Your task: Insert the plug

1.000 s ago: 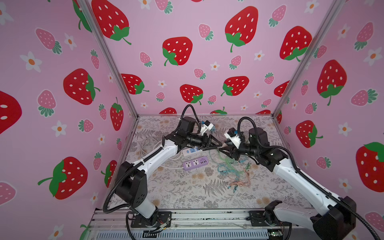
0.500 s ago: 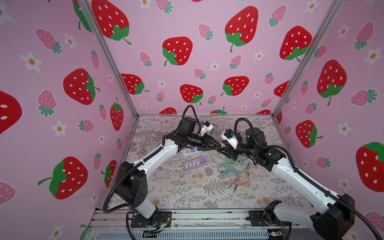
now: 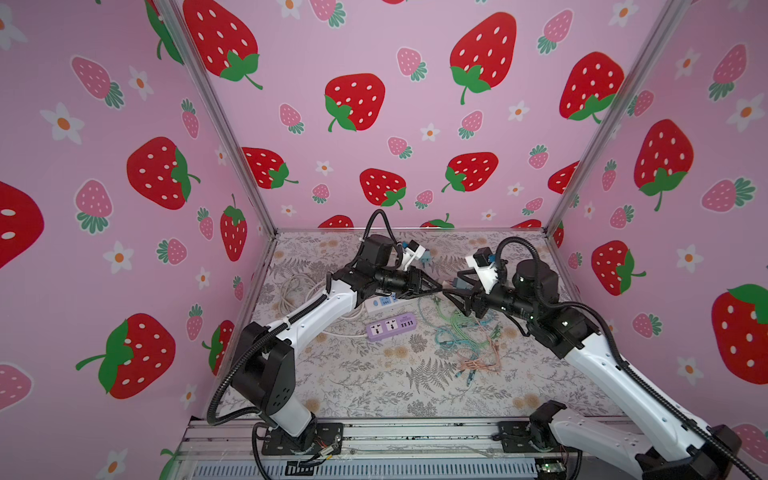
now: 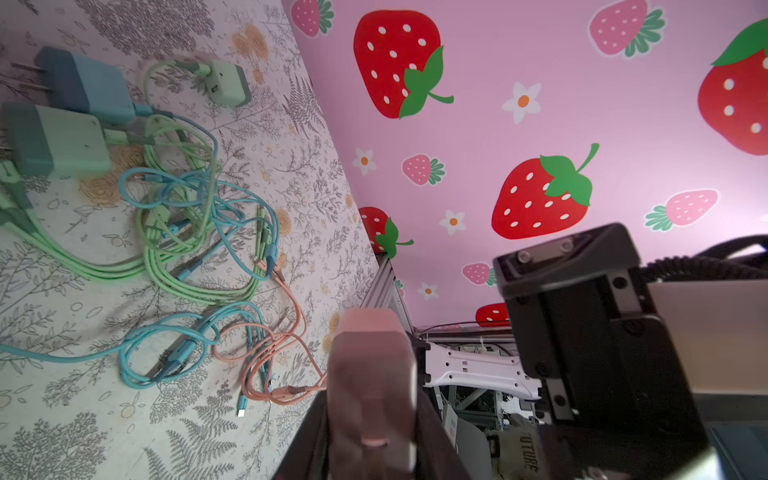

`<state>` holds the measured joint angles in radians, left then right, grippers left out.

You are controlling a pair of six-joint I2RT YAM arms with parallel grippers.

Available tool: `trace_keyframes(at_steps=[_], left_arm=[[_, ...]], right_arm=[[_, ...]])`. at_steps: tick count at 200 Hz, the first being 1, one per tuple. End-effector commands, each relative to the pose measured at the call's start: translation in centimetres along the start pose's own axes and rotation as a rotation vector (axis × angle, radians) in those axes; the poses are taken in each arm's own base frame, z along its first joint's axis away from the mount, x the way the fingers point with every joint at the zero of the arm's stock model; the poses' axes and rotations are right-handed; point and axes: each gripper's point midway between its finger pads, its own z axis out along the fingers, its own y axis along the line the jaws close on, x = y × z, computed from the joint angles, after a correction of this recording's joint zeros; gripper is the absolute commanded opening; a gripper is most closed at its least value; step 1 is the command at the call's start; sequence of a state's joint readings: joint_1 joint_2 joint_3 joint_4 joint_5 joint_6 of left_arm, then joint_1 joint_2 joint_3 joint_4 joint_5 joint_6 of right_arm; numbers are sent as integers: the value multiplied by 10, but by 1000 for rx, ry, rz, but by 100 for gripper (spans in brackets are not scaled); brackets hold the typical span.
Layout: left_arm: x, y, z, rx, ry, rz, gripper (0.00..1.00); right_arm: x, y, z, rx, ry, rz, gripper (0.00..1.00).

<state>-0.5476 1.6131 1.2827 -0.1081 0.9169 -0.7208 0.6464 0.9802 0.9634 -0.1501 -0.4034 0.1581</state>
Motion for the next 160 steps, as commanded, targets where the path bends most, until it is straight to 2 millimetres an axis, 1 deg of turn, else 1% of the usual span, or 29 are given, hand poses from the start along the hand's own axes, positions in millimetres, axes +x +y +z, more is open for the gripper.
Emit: trace_keyframes(at_steps=[1,5,12,16,21,36,63,85,99,112,140,144,160], left_arm=[[-22,-4,2,13,-99,48,0],[-24,-4,2,16,-111,51,0],[-29,-5,1,21,-138,55,0],[-31,-7,1,26,-153,58,0],[-34,-7,1,30,-171,60,0],[-42,-13,-3,59,-227,74,0],[-48,-26,-7,131,-287,78,0],[-45,-43,-10,217,-310,98,0],[-42,-50,-13,263,-331,103,0],[-39,-54,-15,292,-341,102,0],[-36,-64,-22,334,-370,117,0],[-35,-65,-22,334,-369,123,0],[-29,-70,-21,322,-372,159,0]], right_arm=[[10,7,0,-47,-48,215,72],[11,9,-1,-59,-66,239,71],[19,11,1,-87,-78,277,71],[14,17,-6,-111,-120,288,70],[15,18,-7,-122,-136,302,70],[19,19,-10,-134,-180,335,69],[21,17,-10,-148,-243,380,68],[21,6,-6,-119,-293,441,68],[19,4,-4,-128,-326,467,68],[18,-1,-3,-120,-352,492,68],[7,-4,-6,-114,-401,503,68],[13,-9,0,-99,-384,518,68],[13,-17,0,-74,-399,555,67]])
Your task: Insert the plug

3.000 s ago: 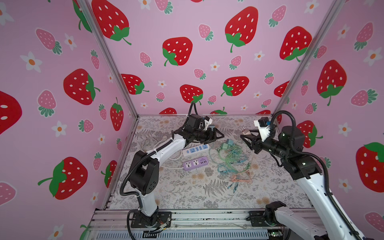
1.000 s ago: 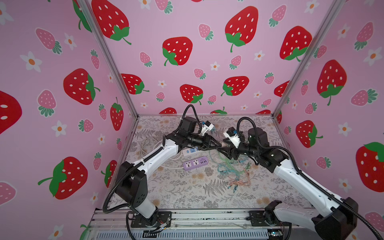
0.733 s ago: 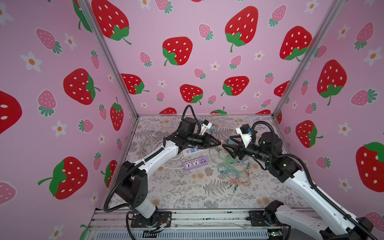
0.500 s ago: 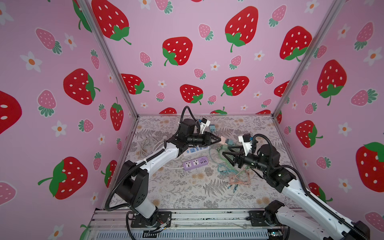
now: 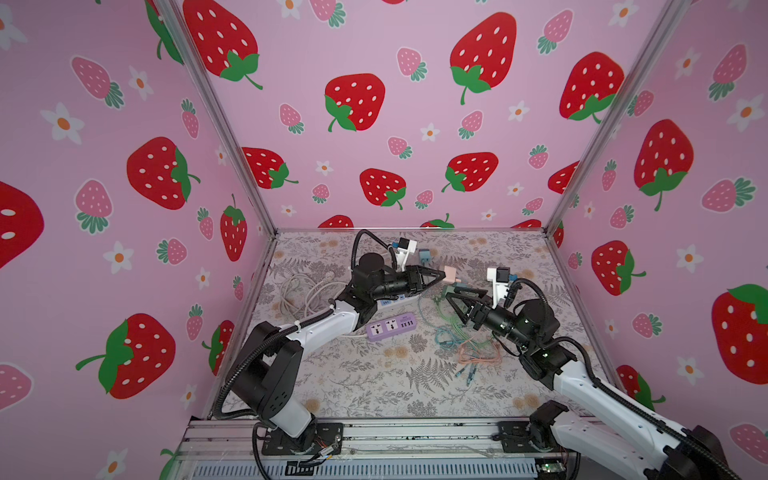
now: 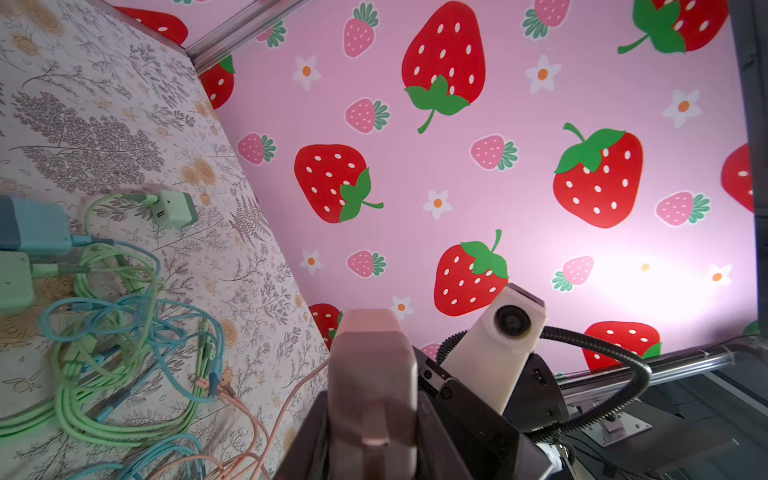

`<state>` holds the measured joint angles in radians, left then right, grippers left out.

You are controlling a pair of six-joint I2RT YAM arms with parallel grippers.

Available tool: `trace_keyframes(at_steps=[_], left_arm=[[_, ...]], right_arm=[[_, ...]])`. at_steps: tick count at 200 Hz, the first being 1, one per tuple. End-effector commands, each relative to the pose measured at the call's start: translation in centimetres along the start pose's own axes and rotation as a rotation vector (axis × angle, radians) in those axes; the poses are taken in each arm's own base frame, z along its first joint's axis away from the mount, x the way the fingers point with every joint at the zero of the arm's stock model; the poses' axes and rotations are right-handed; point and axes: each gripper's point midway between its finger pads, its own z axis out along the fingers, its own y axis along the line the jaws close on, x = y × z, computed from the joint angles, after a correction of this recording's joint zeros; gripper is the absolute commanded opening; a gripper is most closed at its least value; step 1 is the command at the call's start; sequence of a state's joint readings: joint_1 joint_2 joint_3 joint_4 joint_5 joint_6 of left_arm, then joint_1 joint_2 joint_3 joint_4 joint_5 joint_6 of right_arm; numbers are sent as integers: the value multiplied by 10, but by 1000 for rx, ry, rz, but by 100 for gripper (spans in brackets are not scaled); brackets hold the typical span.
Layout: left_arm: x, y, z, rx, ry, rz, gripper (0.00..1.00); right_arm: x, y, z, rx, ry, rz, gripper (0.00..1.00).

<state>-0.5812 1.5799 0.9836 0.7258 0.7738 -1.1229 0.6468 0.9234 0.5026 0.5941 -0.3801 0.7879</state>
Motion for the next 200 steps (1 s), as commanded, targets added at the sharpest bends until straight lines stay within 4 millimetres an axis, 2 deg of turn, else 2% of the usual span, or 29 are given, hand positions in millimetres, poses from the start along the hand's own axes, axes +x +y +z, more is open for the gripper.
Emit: trace_keyframes(at_steps=[1,42,72,113,173,178,200], left_arm=[[-8,-48,-6,110,-55,116,0],[6,-63,-5,129,-39,159,0],[12,-60,-2,114,-26,159,0],[10,-58,-3,109,-49,160,0],[15,-60,-6,137,-53,151,0],[16,-59,-6,134,-51,149,0],[17,-57,-6,131,-47,148,0]], right_arm=[[-21,0,0,-2,-99,57,67],[-28,-1,2,-49,-141,109,66],[-38,13,1,-126,-175,107,61],[-49,29,0,-195,-199,82,58],[-57,35,-3,-250,-234,124,52],[-57,35,-3,-258,-234,127,49],[-56,37,-1,-273,-222,134,44]])
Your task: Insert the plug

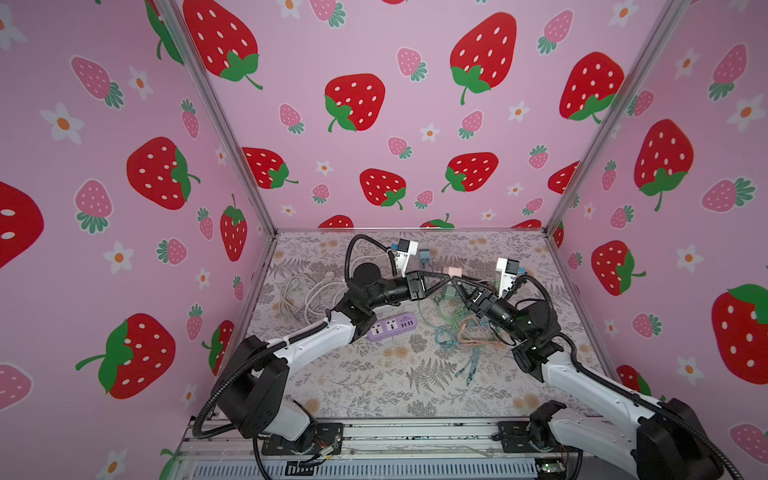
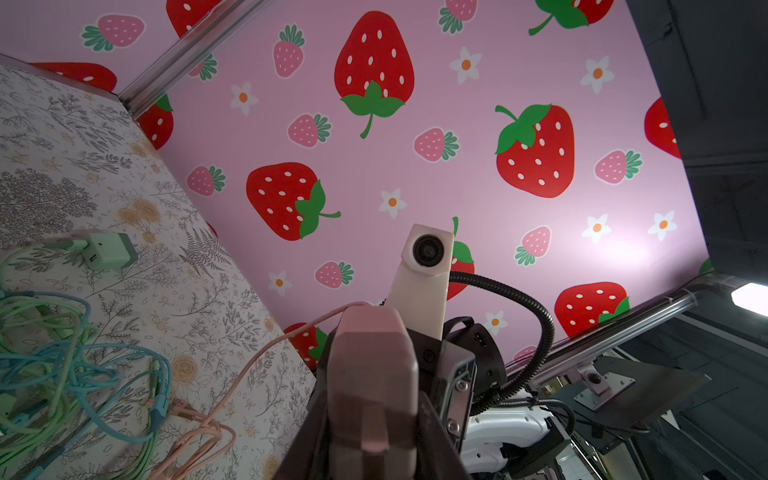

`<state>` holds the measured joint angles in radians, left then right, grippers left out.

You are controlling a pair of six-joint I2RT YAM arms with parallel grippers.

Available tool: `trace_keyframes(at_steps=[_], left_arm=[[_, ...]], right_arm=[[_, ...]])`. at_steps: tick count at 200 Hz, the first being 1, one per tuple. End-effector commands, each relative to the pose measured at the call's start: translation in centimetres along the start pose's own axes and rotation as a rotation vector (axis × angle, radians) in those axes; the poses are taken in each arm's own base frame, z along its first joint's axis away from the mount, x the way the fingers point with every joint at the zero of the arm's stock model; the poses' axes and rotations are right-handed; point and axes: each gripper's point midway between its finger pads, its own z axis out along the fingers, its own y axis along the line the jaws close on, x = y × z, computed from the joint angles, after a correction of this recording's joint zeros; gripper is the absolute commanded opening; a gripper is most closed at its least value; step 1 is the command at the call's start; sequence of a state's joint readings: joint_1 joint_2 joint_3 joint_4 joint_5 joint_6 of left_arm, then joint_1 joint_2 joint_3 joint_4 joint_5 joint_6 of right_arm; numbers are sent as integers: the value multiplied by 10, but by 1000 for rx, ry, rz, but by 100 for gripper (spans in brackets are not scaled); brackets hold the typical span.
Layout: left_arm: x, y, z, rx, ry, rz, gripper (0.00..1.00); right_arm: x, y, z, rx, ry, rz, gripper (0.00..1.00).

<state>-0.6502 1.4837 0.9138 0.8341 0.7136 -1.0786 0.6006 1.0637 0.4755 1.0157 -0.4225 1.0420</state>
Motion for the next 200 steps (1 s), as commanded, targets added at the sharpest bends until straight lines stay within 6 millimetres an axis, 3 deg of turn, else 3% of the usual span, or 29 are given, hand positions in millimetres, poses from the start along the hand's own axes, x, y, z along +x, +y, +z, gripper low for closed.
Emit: trace_keyframes(at_steps=[1,40,72,91,122,173,200], left_arm=[[-1,-11,-2,34,-9,16,0],[1,-11,1,46,5,11,0],[7,-6,0,24,31,-6,0],[7,0,-7,-12,21,-15,24],[5,-2,-23,-46,15,7,53],[6,0,-56,-174,9,29,68],[11,31,-96,-404,-8,9,70]], right_arm=[[-17,28,0,-115,-50,-6,44],[-13,29,4,-112,-11,-20,39],[-14,28,5,-95,-7,-41,27],[-16,27,8,-70,7,-74,22],[-20,26,15,-23,40,-155,17],[-30,25,38,40,131,-291,12],[-45,28,56,86,194,-412,12]])
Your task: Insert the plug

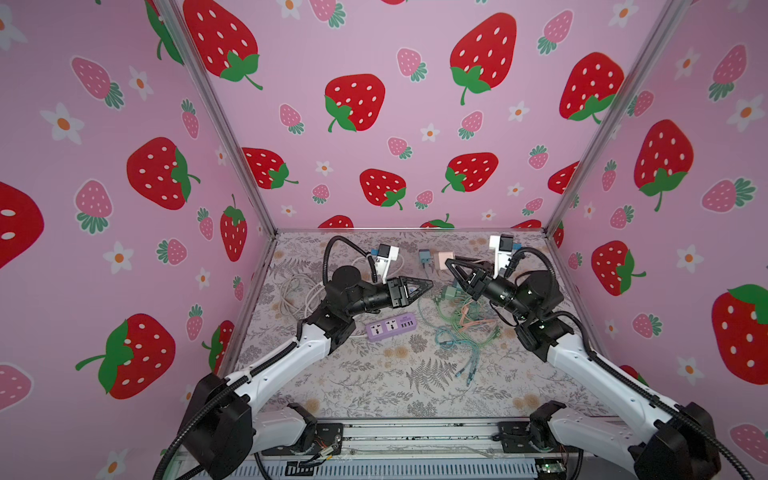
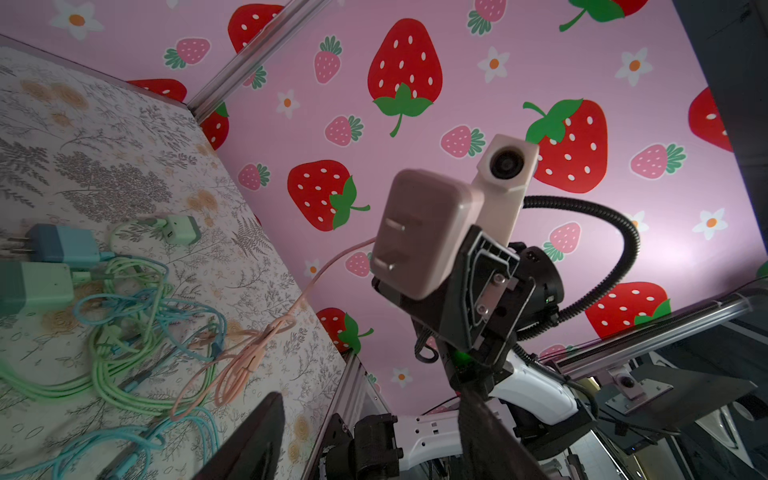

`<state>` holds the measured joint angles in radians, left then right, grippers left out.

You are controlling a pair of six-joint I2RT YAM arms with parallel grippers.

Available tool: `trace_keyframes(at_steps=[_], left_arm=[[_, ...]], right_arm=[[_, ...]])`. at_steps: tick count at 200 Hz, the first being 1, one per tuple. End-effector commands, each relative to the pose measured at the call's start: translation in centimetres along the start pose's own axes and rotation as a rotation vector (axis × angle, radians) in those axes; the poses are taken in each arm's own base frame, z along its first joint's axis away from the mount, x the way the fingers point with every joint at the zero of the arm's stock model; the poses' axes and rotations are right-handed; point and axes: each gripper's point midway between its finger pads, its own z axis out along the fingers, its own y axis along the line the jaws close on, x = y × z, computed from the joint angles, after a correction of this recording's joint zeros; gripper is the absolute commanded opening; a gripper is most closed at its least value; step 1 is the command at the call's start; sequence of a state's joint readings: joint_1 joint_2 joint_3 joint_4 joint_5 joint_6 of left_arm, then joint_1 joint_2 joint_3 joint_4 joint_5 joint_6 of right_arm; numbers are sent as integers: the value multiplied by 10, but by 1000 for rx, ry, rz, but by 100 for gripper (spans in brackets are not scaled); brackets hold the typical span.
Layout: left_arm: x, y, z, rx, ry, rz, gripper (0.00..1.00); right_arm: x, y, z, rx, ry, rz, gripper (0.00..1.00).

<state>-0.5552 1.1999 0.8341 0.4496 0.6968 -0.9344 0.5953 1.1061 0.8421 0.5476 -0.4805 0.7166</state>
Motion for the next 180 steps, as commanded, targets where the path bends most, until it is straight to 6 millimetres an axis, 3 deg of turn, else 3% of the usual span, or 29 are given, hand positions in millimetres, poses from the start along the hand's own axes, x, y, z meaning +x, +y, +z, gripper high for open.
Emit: trace_keyframes(at_steps=[1,22,54,104,138,180], left_arm=[[13,43,-29,-236,19,-21,70],[19,80,-64,-443,-2,-61,71],[28,121,-107,-616,-68,-178,71],[42,149,-139,-763,-100,-222,72],[49,160,-149,-823,-111,-235,73],[57,173,-154,-849,-110,-246,72]], right_arm=[[-14,1,12,38,67,-152,13],[-30,1,27,56,112,-236,13],[-48,-4,54,67,138,-296,13],[-66,-19,101,35,161,-405,13],[-58,-56,143,44,200,-418,13],[-20,-104,190,-4,264,-452,13]])
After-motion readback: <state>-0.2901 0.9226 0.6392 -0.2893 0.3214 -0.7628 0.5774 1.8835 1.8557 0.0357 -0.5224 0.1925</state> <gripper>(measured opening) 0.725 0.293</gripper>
